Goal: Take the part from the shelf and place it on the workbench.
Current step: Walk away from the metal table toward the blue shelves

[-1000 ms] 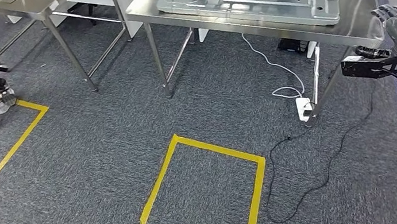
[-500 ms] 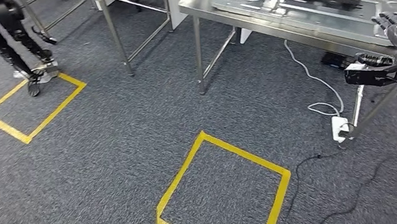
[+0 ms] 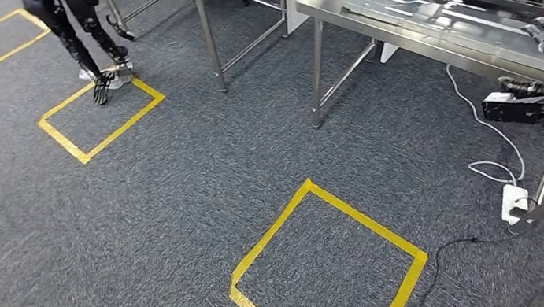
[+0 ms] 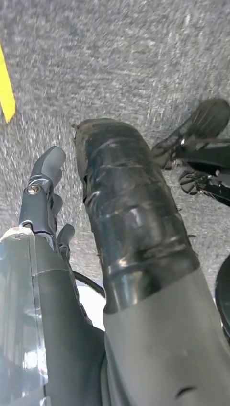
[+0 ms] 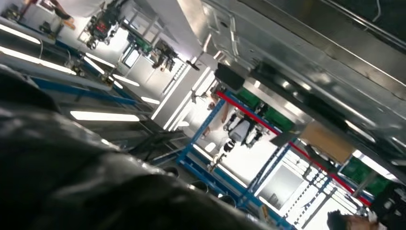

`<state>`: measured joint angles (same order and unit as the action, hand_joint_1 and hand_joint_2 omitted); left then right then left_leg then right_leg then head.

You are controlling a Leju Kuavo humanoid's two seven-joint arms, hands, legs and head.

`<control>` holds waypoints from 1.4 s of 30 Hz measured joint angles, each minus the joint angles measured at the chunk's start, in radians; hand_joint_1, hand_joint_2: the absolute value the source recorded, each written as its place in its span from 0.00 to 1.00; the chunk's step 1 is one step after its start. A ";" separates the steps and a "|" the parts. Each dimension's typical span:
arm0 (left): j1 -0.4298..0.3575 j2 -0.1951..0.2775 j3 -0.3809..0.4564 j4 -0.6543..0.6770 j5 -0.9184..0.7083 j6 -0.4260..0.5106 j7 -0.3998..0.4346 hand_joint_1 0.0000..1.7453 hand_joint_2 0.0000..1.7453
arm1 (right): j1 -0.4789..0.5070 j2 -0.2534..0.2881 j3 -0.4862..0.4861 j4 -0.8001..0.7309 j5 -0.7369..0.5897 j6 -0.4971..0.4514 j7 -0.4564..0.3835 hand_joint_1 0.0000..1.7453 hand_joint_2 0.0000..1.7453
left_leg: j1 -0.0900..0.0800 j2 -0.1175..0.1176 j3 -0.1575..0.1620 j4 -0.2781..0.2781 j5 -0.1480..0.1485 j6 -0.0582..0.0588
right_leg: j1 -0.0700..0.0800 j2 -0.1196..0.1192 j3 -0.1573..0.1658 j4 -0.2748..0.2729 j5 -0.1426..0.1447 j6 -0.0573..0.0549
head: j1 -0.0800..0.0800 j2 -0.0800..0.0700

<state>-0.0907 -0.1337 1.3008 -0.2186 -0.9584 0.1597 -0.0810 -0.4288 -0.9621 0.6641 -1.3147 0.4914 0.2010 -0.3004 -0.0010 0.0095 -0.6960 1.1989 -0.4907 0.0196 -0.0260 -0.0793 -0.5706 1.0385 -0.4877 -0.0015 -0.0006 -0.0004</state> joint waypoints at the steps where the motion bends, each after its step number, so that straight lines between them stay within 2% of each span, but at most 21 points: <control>1: 0.000 0.000 0.000 0.000 0.000 0.001 0.000 0.00 0.00 | 0.006 0.000 -0.005 -0.002 0.003 -0.003 0.000 0.00 0.00 | -0.006 0.020 0.036 -0.069 0.023 0.007 | 0.003 -0.011 0.003 0.000 -0.002 0.002 | 0.000 0.000; 3: -0.003 0.002 0.000 0.000 -0.001 0.003 0.000 0.00 0.00 | 0.014 -0.001 -0.013 -0.005 0.009 -0.007 0.001 0.00 0.00 | -0.017 0.046 0.079 -0.153 0.041 0.019 | 0.005 -0.033 0.007 -0.002 -0.006 0.009 | 0.000 0.000; 6: -0.002 0.002 0.000 0.000 -0.002 0.004 0.000 0.00 0.00 | 0.022 -0.002 -0.019 -0.009 0.020 -0.010 0.000 0.00 0.00 | -0.019 0.020 0.084 -0.177 0.047 0.027 | 0.004 -0.057 0.018 -0.008 -0.010 0.025 | 0.000 0.000; 8: -0.001 0.002 0.000 0.000 0.000 0.006 0.001 0.00 0.00 | 0.026 0.001 -0.025 -0.010 0.040 -0.013 -0.001 0.00 0.00 | -0.014 -0.002 0.098 -0.199 0.059 0.037 | 0.000 -0.013 0.009 0.024 -0.036 0.032 | 0.001 0.000; 10: -0.003 0.002 0.000 0.000 0.004 0.007 0.002 0.00 0.00 | 0.025 0.012 -0.029 -0.004 0.074 -0.015 -0.004 0.00 0.00 | -0.011 -0.024 0.104 -0.208 0.066 0.044 | -0.003 0.054 -0.042 0.132 -0.094 0.036 | 0.001 0.000; 12: -0.004 0.003 0.000 0.000 0.009 0.006 0.005 0.00 0.00 | 0.011 0.046 -0.029 0.020 0.116 -0.015 -0.013 0.00 0.00 | -0.011 -0.047 0.103 -0.206 0.067 0.044 | -0.004 0.076 -0.100 0.237 -0.127 0.040 | 0.001 0.000; 14: -0.004 0.007 0.000 0.000 0.015 0.004 0.012 0.00 0.00 | -0.030 0.117 -0.017 0.076 0.164 -0.017 -0.023 0.00 0.00 | -0.011 -0.070 0.103 -0.201 0.066 0.043 | -0.008 0.080 -0.102 0.217 -0.085 0.043 | 0.001 0.000; 17: -0.007 0.014 0.002 0.000 0.025 -0.004 0.024 0.00 0.00 | -0.109 0.238 0.022 0.191 0.208 -0.023 -0.036 0.00 0.00 | -0.010 -0.099 0.094 -0.181 0.059 0.029 | -0.018 0.128 -0.030 0.041 0.004 0.042 | 0.000 0.000; 19: -0.010 0.021 0.003 0.000 0.027 -0.006 0.027 0.00 0.00 | -0.159 0.313 0.050 0.267 0.216 -0.028 -0.038 0.00 0.00 | -0.009 -0.116 0.081 -0.173 0.060 0.015 | -0.015 0.144 -0.018 0.009 0.007 0.036 | 0.000 0.000; 21: -0.011 0.027 0.005 0.000 0.030 -0.006 0.031 0.00 0.00 | -0.201 0.382 0.071 0.330 0.218 -0.033 -0.038 0.00 0.00 | -0.007 -0.129 0.071 -0.171 0.064 0.003 | -0.011 0.121 -0.021 0.006 0.012 0.025 | 0.001 0.000; 23: -0.010 0.031 0.007 0.000 0.032 -0.005 0.036 0.00 0.00 | -0.231 0.434 0.084 0.376 0.220 -0.041 -0.039 0.00 0.00 | -0.008 -0.094 0.053 -0.140 0.047 -0.007 | -0.012 0.096 -0.017 0.001 0.015 0.011 | 0.000 0.000; 25: -0.012 0.036 0.009 0.000 0.036 0.000 0.039 0.00 0.00 | -0.253 0.467 0.094 0.412 0.218 -0.048 -0.040 0.00 0.00 | -0.006 -0.040 0.002 -0.036 -0.005 -0.016 | -0.008 0.068 -0.012 -0.002 0.013 -0.001 | 0.000 0.000; 28: -0.011 0.042 0.014 0.000 0.045 0.012 0.035 0.00 0.00 | -0.267 0.501 0.105 0.456 0.208 -0.063 -0.040 0.00 0.00 | 0.001 -0.018 -0.076 0.109 -0.049 -0.022 | 0.000 0.022 -0.007 -0.001 0.006 -0.008 | -0.001 0.000; 30: -0.008 0.045 0.017 0.000 0.046 0.027 0.027 0.00 0.50 | -0.267 0.514 0.109 0.471 0.200 -0.074 -0.040 0.00 0.00 | 0.002 -0.008 -0.045 0.041 0.002 -0.020 | 0.002 -0.005 0.000 -0.001 -0.001 -0.007 | -0.001 0.000; 32: -0.006 0.049 0.018 0.000 0.042 0.051 0.023 0.00 1.00 | -0.266 0.519 0.111 0.478 0.193 -0.086 -0.039 0.00 0.00 | -0.006 0.036 0.024 -0.095 0.055 -0.011 | 0.007 -0.032 0.010 -0.001 -0.010 -0.001 | 0.000 0.000; 34: -0.007 0.052 0.019 0.000 0.036 0.090 0.031 0.00 1.00 | -0.263 0.521 0.111 0.481 0.189 -0.095 -0.037 0.00 0.00 | -0.016 0.062 0.056 -0.162 0.068 -0.001 | 0.012 -0.056 0.017 -0.003 -0.018 0.007 | 0.000 0.000; 36: -0.006 0.053 0.020 0.000 0.039 0.127 0.054 0.00 1.00 | -0.259 0.525 0.112 0.481 0.188 -0.096 -0.035 0.00 0.00 | -0.018 0.039 0.060 -0.169 0.068 0.008 | 0.013 -0.074 0.025 -0.008 -0.022 0.017 | 0.000 0.000; 37: -0.005 0.053 0.023 0.000 0.046 0.135 0.066 0.00 1.00 | -0.259 0.529 0.112 0.481 0.188 -0.095 -0.035 0.00 0.00 | -0.016 0.027 0.065 -0.176 0.069 0.014 | 0.011 -0.062 0.028 -0.005 -0.028 0.021 | 0.000 0.000; 39: -0.005 0.053 0.033 0.000 0.065 0.132 0.080 0.00 1.00 | -0.260 0.535 0.113 0.482 0.189 -0.093 -0.035 0.00 0.00 | -0.010 0.005 0.077 -0.190 0.074 0.026 | 0.004 0.002 0.008 0.049 -0.064 0.028 | 0.000 0.000; 40: -0.006 0.053 0.038 0.000 0.072 0.127 0.081 0.00 1.00 | -0.260 0.536 0.113 0.483 0.189 -0.092 -0.035 0.00 0.00 | -0.009 -0.006 0.080 -0.193 0.074 0.029 | 0.003 0.040 -0.020 0.107 -0.093 0.028 | 0.000 0.000; 42: -0.011 0.053 0.045 0.000 0.079 0.121 0.081 0.00 1.00 | -0.258 0.534 0.114 0.486 0.190 -0.091 -0.034 0.00 0.00 | -0.009 -0.033 0.081 -0.192 0.073 0.034 | 0.004 0.074 -0.097 0.239 -0.142 0.030 | 0.000 0.000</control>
<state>-0.1020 -0.0809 1.3462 -0.2186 -0.8796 0.2805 0.0004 -0.6866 -0.4276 0.7784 -0.8286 0.6814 0.1102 -0.3348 -0.0101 -0.0235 -0.6149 1.0064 -0.4175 0.0532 -0.0223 -0.0048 -0.6674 1.2777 -0.6293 0.0280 -0.0003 -0.0004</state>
